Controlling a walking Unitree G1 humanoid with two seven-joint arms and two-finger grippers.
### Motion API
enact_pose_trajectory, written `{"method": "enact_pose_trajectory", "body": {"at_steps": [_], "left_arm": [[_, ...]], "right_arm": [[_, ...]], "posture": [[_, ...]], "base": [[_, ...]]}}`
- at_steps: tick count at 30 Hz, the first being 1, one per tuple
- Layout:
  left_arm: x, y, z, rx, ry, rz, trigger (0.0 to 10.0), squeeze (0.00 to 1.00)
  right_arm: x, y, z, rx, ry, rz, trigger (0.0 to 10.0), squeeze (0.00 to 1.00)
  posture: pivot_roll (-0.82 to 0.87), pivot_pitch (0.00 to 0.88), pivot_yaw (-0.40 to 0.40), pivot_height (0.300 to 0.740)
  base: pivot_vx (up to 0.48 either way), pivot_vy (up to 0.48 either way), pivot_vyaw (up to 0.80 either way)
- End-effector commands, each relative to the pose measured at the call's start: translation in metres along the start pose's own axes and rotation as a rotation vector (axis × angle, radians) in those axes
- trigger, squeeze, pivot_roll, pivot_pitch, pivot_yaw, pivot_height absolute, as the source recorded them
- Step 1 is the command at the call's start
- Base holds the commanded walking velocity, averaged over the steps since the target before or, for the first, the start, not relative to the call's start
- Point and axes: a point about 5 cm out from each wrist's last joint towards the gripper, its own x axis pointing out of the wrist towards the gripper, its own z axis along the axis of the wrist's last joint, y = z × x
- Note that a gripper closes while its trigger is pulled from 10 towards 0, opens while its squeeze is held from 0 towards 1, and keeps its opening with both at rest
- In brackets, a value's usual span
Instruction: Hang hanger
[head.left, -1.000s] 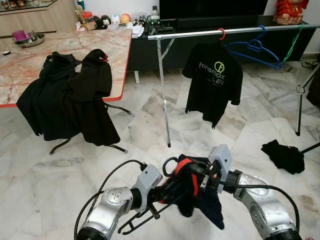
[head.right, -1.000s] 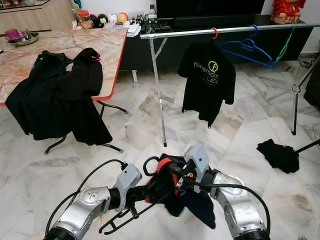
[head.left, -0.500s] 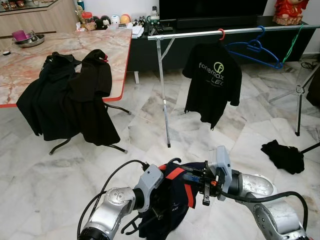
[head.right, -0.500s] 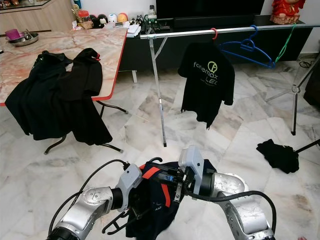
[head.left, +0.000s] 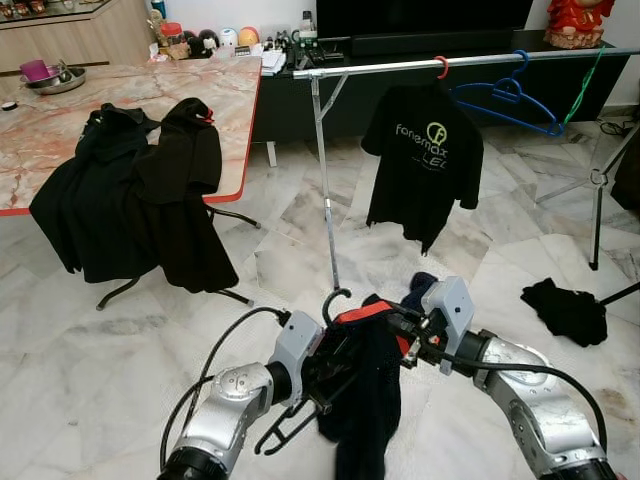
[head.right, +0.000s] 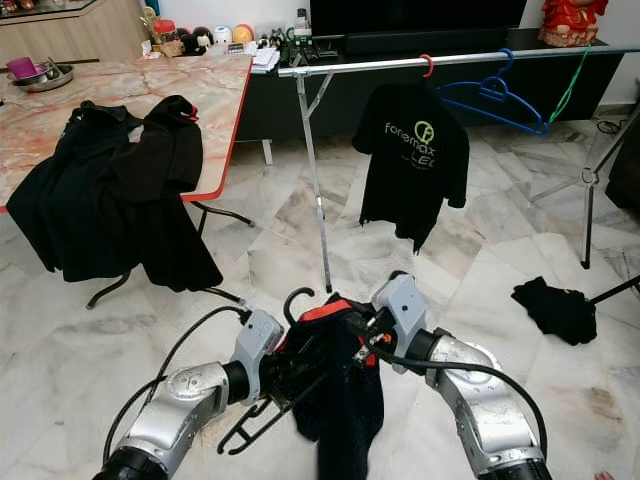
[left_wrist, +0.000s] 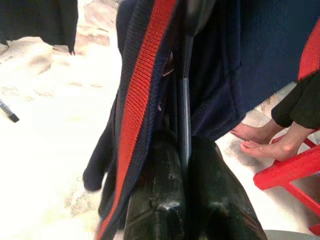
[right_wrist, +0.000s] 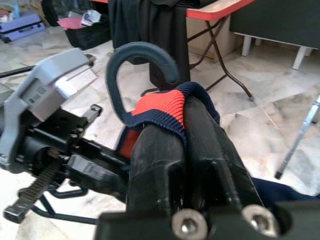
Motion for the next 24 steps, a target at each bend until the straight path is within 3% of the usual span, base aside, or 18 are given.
{"method": "enact_pose_trajectory", "body": {"at_steps": [1,8,11,12,16,18,20,24], "left_arm": [[-0.001,0.004,0.003,-0.022,-0.023,0.019,10.0,0.00],[-0.001,0.011,0.009,-0.054,-0.075,0.085,10.0,0.00],[-0.002,0.016,0.009,-0.054,-0.074,0.118,10.0,0.00],[-0.002,0.018,0.008,-0.051,-0.061,0.125,10.0,0.00],[-0.001,0.017,0.006,-0.047,-0.052,0.123,10.0,0.00],[0.001,0.017,0.005,-0.049,-0.049,0.126,10.0,0.00],[0.001,0.016,0.005,-0.050,-0.048,0.127,10.0,0.00],[0.000,0.017,0.003,-0.051,-0.041,0.128,10.0,0.00]], "right_arm": [[0.001,0.008,0.002,-0.014,-0.018,0.046,10.0,0.00],[-0.011,0.011,-0.008,-0.018,0.040,0.049,10.0,0.00],[-0.018,0.009,-0.003,-0.012,0.004,0.019,10.0,0.00],[-0.022,0.009,0.006,0.015,-0.067,0.016,10.0,0.00],[-0.025,0.010,0.016,0.038,-0.136,0.012,10.0,0.00],[-0.027,0.010,0.028,0.071,-0.233,0.001,10.0,0.00],[-0.027,0.010,0.029,0.081,-0.242,0.002,10.0,0.00],[-0.031,0.017,0.005,-0.006,-0.008,0.048,10.0,0.00]], "posture": [[0.10,0.114,0.017,0.740],[0.10,0.115,0.016,0.740],[0.10,0.116,0.017,0.740],[0.09,0.113,0.021,0.740],[0.08,0.113,0.021,0.740],[0.09,0.111,0.022,0.740],[0.09,0.112,0.022,0.740],[0.09,0.113,0.022,0.740]], "base": [[0.000,0.000,0.00],[0.000,0.000,0.00],[0.000,0.000,0.00],[0.000,0.000,0.00],[0.000,0.000,0.00],[0.000,0.000,0.00],[0.000,0.000,0.00],[0.000,0.000,0.00]]}}
